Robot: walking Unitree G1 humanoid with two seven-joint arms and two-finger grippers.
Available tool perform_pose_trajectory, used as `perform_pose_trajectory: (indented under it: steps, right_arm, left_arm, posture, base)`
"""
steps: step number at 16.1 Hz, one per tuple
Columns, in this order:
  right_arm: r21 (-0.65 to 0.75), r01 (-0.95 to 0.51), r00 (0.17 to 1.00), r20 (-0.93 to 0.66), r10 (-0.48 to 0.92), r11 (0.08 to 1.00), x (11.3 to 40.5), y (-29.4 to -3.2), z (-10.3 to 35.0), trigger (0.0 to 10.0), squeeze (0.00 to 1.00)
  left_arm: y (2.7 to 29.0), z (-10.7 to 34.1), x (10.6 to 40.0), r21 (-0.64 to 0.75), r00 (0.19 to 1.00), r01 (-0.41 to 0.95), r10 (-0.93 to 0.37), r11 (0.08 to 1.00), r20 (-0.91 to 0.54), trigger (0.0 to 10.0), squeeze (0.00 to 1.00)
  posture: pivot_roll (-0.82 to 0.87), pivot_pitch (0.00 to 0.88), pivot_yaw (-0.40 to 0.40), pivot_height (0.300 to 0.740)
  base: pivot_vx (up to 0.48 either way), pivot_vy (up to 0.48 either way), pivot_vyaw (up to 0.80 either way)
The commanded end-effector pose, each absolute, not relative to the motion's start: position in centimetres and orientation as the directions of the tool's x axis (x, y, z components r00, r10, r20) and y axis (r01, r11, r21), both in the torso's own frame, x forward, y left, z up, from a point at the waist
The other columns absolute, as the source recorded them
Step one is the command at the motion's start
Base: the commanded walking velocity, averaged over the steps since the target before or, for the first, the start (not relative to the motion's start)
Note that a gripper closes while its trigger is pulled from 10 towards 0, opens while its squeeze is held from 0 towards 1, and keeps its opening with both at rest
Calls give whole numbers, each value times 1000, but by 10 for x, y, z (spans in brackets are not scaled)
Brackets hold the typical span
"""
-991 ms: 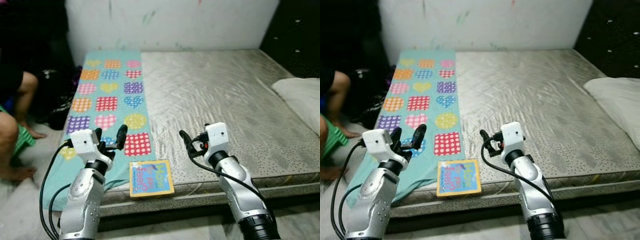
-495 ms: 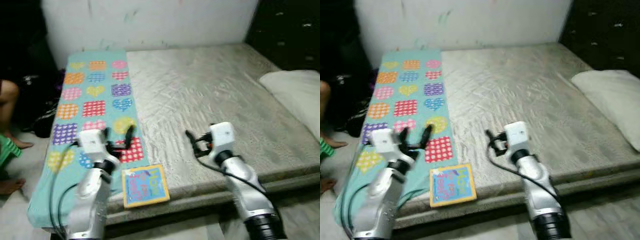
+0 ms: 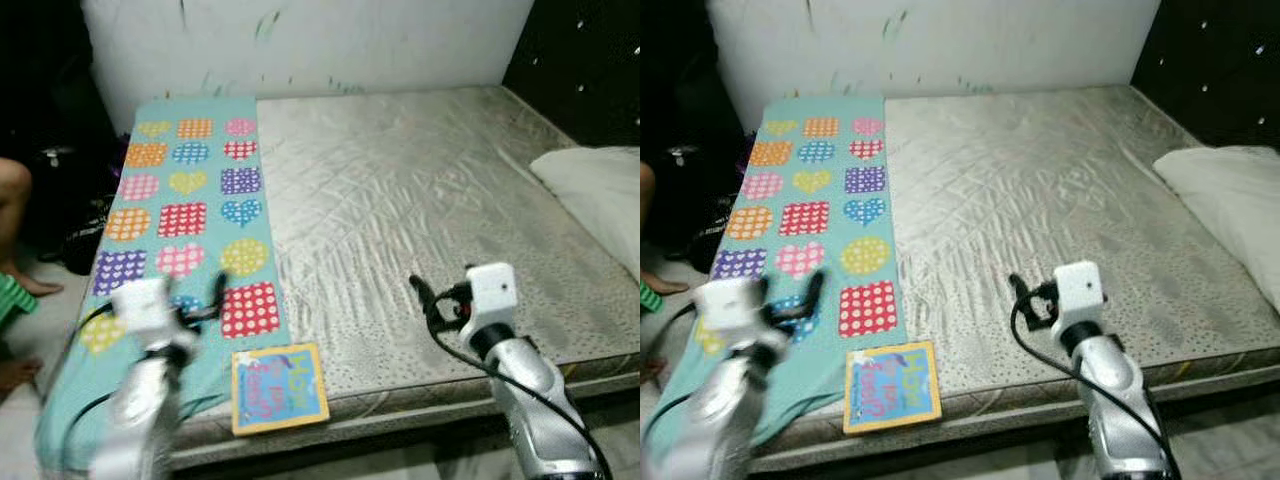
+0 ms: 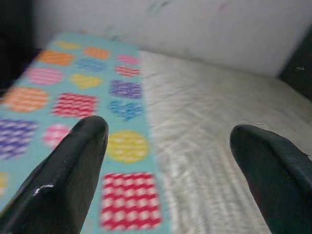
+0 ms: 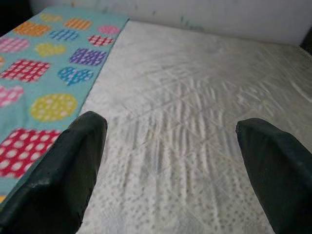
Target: Clean up the room
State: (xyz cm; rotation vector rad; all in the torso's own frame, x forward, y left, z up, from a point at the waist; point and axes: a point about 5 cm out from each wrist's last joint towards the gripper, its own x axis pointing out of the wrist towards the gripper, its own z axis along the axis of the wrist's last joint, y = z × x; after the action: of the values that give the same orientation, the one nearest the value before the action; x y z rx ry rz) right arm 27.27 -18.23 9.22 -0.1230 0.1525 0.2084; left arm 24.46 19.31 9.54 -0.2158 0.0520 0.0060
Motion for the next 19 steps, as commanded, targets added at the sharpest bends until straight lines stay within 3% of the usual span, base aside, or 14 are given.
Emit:
perform_pose_trajectory:
  steps: [1,5,7,12,14,16,17,19]
  right_arm:
    - [-140,-204,955,-244,166,969,265,-194,87,10000,0]
    - [-165,-235,943,-277,184,958,260,-201,87,10000,0]
    - [-226,-236,957,-224,185,945,267,-197,96,10000,0]
    - [-209,-205,974,-141,178,956,270,-191,104,10000,0]
    - [-365,-106,994,-3,112,925,272,-202,117,10000,0]
    - [-278,-7,998,60,24,961,277,-209,125,10000,0]
    - [-53,26,999,43,-24,998,280,-209,119,10000,0]
    - [-29,-21,999,33,22,999,282,-201,117,10000,0]
  left_arm:
    - [206,92,236,-183,997,-49,36,982,-75,10000,0]
    - [211,90,233,-127,997,0,-11,992,-83,10000,0]
    - [214,92,233,-113,998,-11,4,994,-66,10000,0]
    - [217,89,231,-121,997,-7,-2,993,-73,10000,0]
    - [217,83,224,-133,992,57,-71,990,-104,10000,0]
    - [218,82,225,-149,995,32,-46,988,-92,10000,0]
    - [216,87,231,-151,998,21,-31,988,-63,10000,0]
    - [212,92,237,-172,998,56,-62,984,-29,10000,0]
  posture:
    - [-178,15,-5,740]
    - [-187,19,-6,740]
    - [-182,17,-3,740]
    - [-175,0,1,740]
    - [-173,0,0,740]
    - [-179,0,2,740]
    - [-180,0,5,740]
    - [-181,0,9,740]
  base:
    - [0,0,0]
    - [0,0,0]
    - [0,0,0]
    - [0,0,0]
    - [0,0,0]
    - [0,0,0]
    - [0,0,0]
    - [0,0,0]
